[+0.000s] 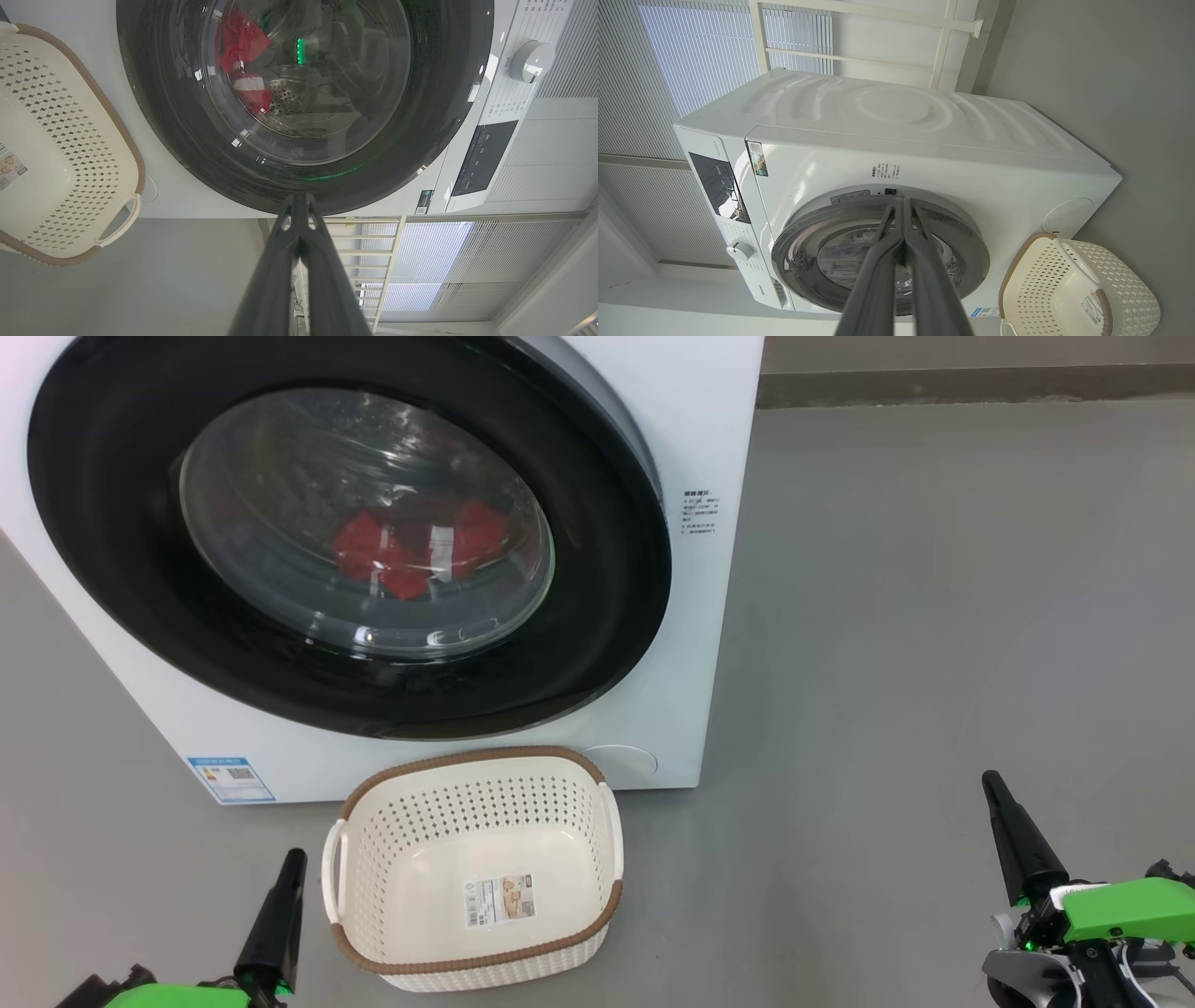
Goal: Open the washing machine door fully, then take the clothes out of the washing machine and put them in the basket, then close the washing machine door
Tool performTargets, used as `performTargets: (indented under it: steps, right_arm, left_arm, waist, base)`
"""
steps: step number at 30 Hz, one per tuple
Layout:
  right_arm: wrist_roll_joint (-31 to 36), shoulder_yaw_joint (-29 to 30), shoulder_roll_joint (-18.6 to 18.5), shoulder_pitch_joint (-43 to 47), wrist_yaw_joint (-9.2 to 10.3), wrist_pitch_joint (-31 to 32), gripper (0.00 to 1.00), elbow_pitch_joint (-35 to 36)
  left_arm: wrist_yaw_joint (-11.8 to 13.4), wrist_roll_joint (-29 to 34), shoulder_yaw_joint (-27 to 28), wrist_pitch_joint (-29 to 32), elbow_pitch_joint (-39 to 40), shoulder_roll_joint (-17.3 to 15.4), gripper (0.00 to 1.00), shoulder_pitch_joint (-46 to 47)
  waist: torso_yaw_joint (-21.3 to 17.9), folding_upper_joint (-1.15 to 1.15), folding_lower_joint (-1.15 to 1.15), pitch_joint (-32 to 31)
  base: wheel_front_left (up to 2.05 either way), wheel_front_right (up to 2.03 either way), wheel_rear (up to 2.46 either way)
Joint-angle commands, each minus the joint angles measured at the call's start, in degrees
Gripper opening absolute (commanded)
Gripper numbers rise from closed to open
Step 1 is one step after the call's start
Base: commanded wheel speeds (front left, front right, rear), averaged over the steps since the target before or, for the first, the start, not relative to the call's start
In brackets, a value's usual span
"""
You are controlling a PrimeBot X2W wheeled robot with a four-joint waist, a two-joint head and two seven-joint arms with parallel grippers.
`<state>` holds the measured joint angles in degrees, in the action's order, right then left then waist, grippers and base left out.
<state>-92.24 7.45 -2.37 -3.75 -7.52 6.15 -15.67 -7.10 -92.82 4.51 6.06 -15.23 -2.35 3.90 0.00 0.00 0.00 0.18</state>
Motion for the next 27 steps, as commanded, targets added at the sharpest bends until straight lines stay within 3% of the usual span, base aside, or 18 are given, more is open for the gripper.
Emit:
performTargets:
  steps: [1, 27]
  right_arm:
    - [0.05, -0.96, -0.51, -2.43, 0.03, 0.32, 0.00, 1.65]
    - [0.05, -0.96, -0.51, -2.43, 0.03, 0.32, 0.00, 1.65]
  left_arm:
    - [-0.39, 0.63, 1.99, 0.41, 1.21, -0.53, 0.00, 2.28]
    - [-0.39, 0.63, 1.99, 0.41, 1.21, -0.53, 0.00, 2.28]
  waist:
    - [0.00, 0.00, 0.00, 0.00]
    - [0.00, 0.00, 0.00, 0.00]
  base:
    - [0.00, 0.00, 0.00]
    - [0.00, 0.00, 0.00]
